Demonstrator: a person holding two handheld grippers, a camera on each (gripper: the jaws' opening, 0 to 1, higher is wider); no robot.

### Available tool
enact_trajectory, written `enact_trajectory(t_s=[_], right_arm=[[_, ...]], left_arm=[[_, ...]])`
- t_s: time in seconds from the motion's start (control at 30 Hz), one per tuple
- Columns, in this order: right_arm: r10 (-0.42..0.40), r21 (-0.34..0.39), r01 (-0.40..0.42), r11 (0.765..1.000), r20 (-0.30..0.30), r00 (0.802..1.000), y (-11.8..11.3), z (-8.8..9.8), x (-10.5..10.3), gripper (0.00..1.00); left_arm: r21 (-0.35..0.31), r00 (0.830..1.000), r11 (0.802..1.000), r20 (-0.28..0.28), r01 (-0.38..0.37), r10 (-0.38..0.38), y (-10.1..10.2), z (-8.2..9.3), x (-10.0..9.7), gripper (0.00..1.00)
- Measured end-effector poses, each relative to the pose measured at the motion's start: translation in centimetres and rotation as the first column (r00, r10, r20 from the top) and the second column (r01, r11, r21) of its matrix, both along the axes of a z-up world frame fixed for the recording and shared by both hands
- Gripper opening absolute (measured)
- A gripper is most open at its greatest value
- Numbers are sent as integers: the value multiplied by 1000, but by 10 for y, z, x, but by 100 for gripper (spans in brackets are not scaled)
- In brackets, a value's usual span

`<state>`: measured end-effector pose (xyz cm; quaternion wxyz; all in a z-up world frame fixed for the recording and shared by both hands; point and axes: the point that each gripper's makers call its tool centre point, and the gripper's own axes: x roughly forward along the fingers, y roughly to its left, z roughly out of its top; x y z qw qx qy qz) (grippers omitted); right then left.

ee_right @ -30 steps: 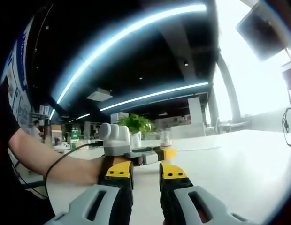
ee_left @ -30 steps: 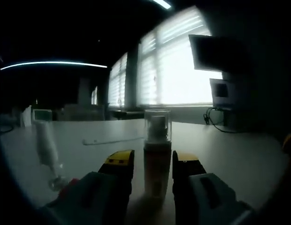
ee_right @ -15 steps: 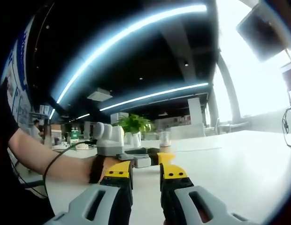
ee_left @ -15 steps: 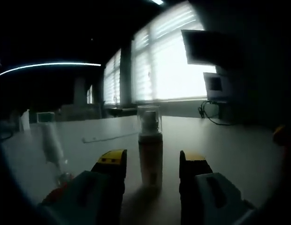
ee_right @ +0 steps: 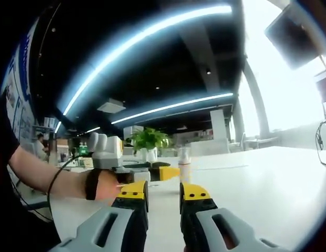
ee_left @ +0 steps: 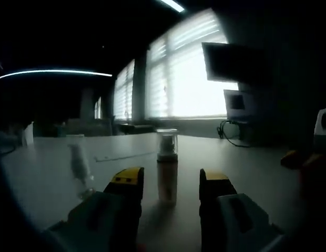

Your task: Clamp pump bottle remove cover press pump head put on cover

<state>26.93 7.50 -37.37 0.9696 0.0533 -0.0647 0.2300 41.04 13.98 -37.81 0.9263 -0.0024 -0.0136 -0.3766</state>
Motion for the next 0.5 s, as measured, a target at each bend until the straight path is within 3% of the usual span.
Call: enact_trajectory(t_s=[0.07, 0.3, 0.5], right_arm=[[4, 6, -4, 1000, 3, 1000, 1, 1, -1, 19], [-7, 18, 7, 1000, 1, 1000, -3, 2, 1, 20], [-18, 3, 18, 1000, 2, 1000, -4, 1, 2, 23]], left_arm=[[-29, 1000, 1000, -2, -6, 6, 2, 8, -6, 32], [-12, 998, 1000, 61, 3, -2, 3, 29, -23, 32], [-57, 999, 998, 36, -14, 16, 22, 45, -45, 29]])
